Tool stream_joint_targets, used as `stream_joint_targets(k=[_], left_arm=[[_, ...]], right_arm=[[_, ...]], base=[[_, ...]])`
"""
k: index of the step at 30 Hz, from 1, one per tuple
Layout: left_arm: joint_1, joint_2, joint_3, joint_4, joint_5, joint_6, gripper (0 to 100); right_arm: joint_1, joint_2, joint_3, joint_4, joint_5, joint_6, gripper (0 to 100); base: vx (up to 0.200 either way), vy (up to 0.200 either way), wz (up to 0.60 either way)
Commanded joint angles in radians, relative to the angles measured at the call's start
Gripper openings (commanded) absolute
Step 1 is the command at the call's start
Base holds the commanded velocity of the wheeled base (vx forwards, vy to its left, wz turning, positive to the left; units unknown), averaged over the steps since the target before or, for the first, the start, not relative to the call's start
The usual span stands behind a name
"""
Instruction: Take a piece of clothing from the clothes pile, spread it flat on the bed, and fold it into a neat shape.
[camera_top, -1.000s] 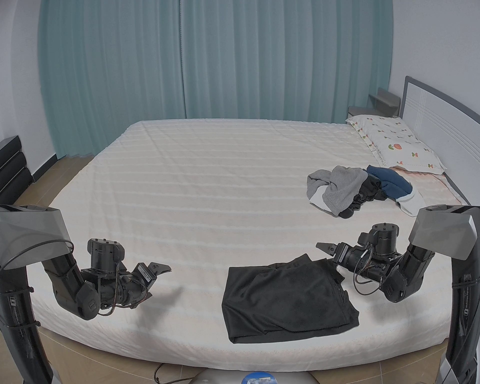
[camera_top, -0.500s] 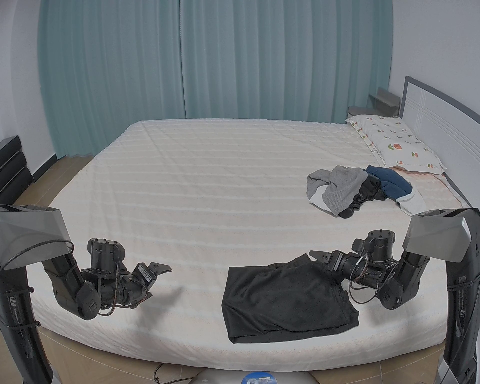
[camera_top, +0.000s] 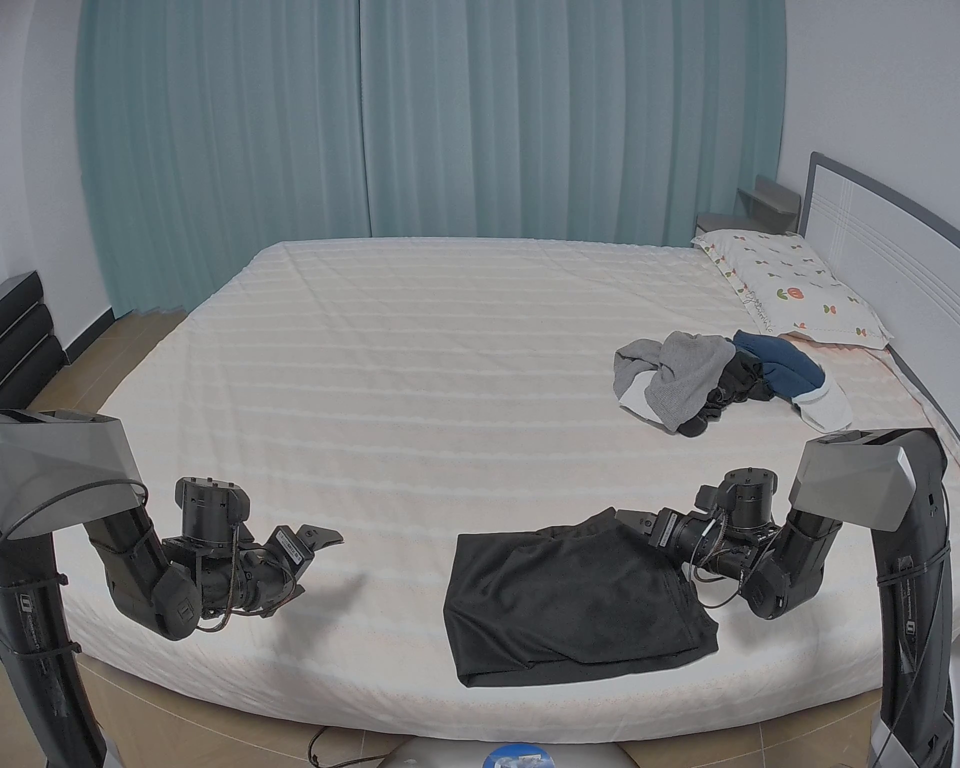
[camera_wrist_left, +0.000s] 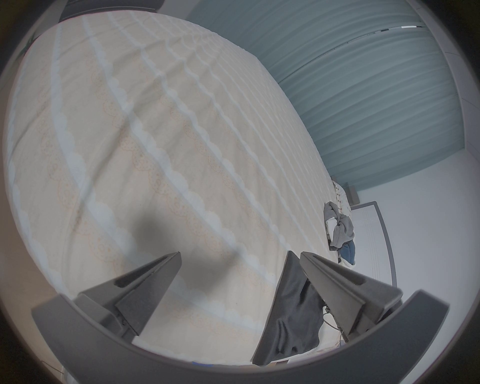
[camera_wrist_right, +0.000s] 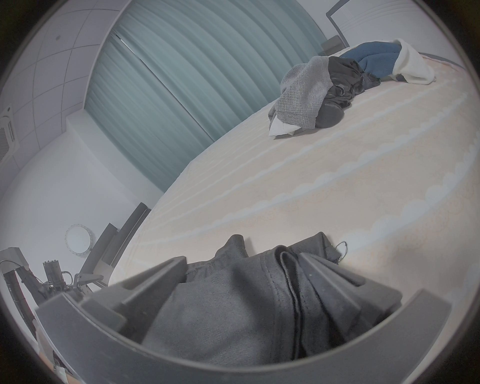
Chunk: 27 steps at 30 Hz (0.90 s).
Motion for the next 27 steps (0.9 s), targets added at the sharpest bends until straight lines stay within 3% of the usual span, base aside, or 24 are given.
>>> stream_joint_targets(k=[1, 27], left_arm=[[0.000, 0.001, 0.000, 0.000, -0.001, 0.000, 100], [-0.018, 0.018, -0.002, -0.002, 0.051, 0.015, 100]], right_arm=[[-0.002, 0.018, -0.011, -0.001, 0.001, 0.001, 0], [-0.113, -0.020, -0.017, 0.050, 0.001, 0.003, 0]], base=[[0.000, 0.000, 0.00], [0.000, 0.000, 0.00]])
